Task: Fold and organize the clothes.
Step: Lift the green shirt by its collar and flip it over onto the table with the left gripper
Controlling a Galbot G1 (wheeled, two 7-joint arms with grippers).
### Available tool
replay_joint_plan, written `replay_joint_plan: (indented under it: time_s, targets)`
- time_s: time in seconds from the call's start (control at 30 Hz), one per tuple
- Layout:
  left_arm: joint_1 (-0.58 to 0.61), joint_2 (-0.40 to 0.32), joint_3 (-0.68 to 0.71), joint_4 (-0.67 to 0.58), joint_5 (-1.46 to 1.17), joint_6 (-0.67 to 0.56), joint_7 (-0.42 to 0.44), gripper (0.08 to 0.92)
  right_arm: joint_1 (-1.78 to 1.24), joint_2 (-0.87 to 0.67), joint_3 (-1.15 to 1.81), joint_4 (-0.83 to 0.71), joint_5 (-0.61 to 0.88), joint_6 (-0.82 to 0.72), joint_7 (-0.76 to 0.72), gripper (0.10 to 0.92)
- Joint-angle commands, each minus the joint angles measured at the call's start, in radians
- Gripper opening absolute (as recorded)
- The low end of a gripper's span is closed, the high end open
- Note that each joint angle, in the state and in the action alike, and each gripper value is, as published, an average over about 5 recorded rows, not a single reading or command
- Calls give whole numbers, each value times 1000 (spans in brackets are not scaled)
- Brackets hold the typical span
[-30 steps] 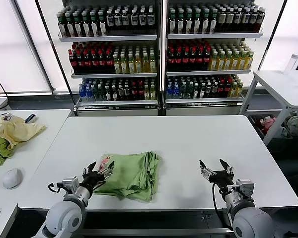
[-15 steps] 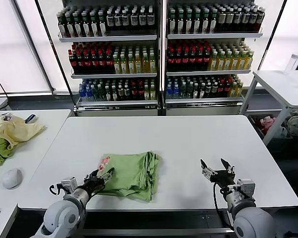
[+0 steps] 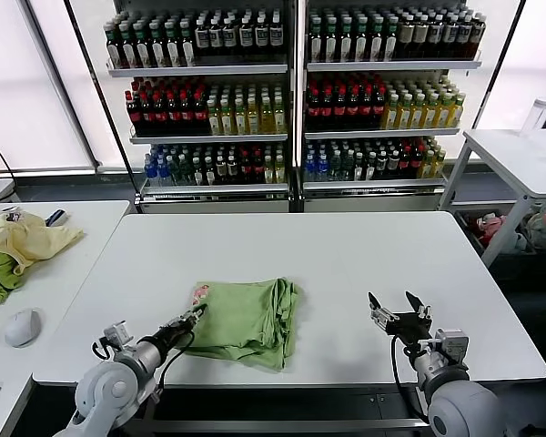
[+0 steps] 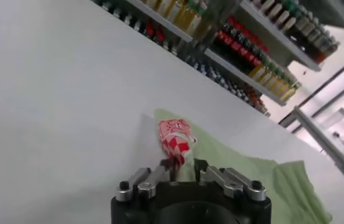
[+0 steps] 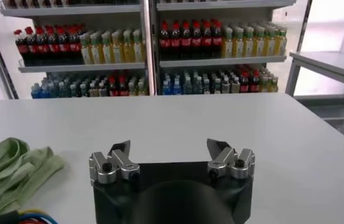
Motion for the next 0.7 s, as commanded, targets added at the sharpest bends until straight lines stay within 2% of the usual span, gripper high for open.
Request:
replay_joint_plan:
  time_s: [0.03, 0.17, 0.37, 0.47, 0.7]
  targets:
    - [-6, -40, -81, 29, -263, 7, 7, 199, -1, 0, 1, 0, 2, -2, 1, 823]
    - [-6, -59, -107, 30, -322, 7, 4, 142, -1, 1, 3, 3, 4, -5, 2, 823]
    - [0, -48, -201, -4, -383, 15, -10, 135, -2, 2, 8, 8, 7, -5, 2, 823]
    - [4, 15, -302, -18, -388, 23, -16, 130, 2, 2, 11, 8, 12, -4, 1, 823]
    - [-13, 240, -546, -25, -306, 35, -20, 122, 21, 1, 18, -2, 30, 11, -5, 823]
